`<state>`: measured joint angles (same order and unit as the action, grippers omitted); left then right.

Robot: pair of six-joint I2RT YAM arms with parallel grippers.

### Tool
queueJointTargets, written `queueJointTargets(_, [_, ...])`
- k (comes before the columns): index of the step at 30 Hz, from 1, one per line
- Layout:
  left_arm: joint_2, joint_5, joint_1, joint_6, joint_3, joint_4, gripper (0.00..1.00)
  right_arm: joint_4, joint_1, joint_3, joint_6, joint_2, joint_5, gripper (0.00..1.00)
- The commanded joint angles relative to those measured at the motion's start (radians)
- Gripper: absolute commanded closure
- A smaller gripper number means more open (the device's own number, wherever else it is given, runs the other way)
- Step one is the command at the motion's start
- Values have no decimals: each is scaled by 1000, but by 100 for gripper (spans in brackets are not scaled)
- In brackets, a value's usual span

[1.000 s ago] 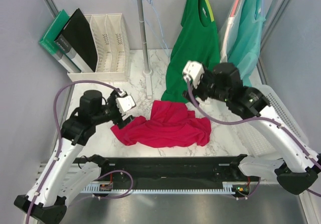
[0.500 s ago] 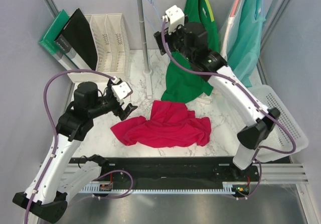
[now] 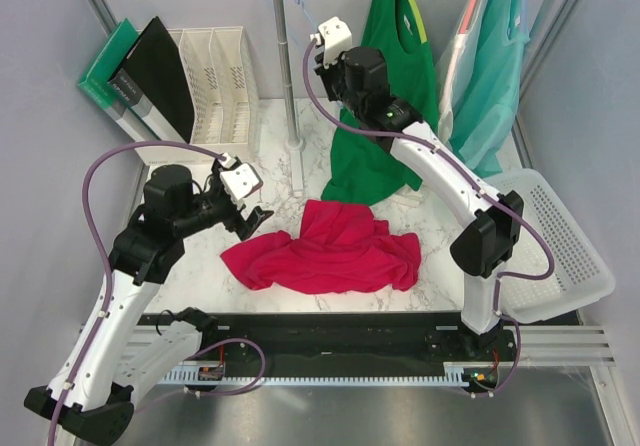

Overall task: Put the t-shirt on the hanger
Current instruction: Pick up the hanger from the clothesline.

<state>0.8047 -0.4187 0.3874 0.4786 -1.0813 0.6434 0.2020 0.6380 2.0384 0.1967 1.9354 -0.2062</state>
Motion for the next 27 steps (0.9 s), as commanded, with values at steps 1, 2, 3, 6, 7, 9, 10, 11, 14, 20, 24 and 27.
queueJointTargets(1, [2, 5, -4, -17, -8, -44, 8, -93, -3, 77, 1, 0, -32, 92])
queueJointTargets(2, [5, 3, -5, -18, -8, -45, 8, -102, -6, 75, 7, -3, -35, 98])
queueJointTargets(3, [8, 3, -5, -17, -9, -45, 8, -114, -11, 72, 6, -15, -39, 100])
queueJointTargets(6, [17, 0, -5, -20, -12, -48, 8, -156, -17, 74, 18, -41, -58, 100])
queueJointTargets(7, [17, -2, -5, -21, -14, -50, 8, -183, -17, 72, 21, -47, -68, 100])
queueJointTargets(9, [22, -6, -5, -21, -14, -50, 8, -194, -27, 77, 8, -65, -88, 100])
queueJointTargets(10, [24, -6, -5, -23, -15, -50, 8, -194, -32, 86, -3, -72, -91, 100])
queueJointTargets(11, [25, -8, -5, -24, -16, -51, 8, -194, -37, 89, -16, -84, -94, 100])
queueJointTargets(14, [30, -14, -5, -25, -14, -51, 8, -185, -54, 94, -62, -105, -82, 100])
queueJointTargets(20, [39, -12, -5, -25, -14, -53, 8, -119, -93, 80, -166, -167, 8, 100])
queueJointTargets(24, [45, 0, -5, -37, -19, -53, 6, -58, -106, 5, -161, -237, 30, 100])
queueJointTargets(27, [70, -3, -5, -51, -31, -33, 6, -6, -107, -91, -140, -314, 24, 100])
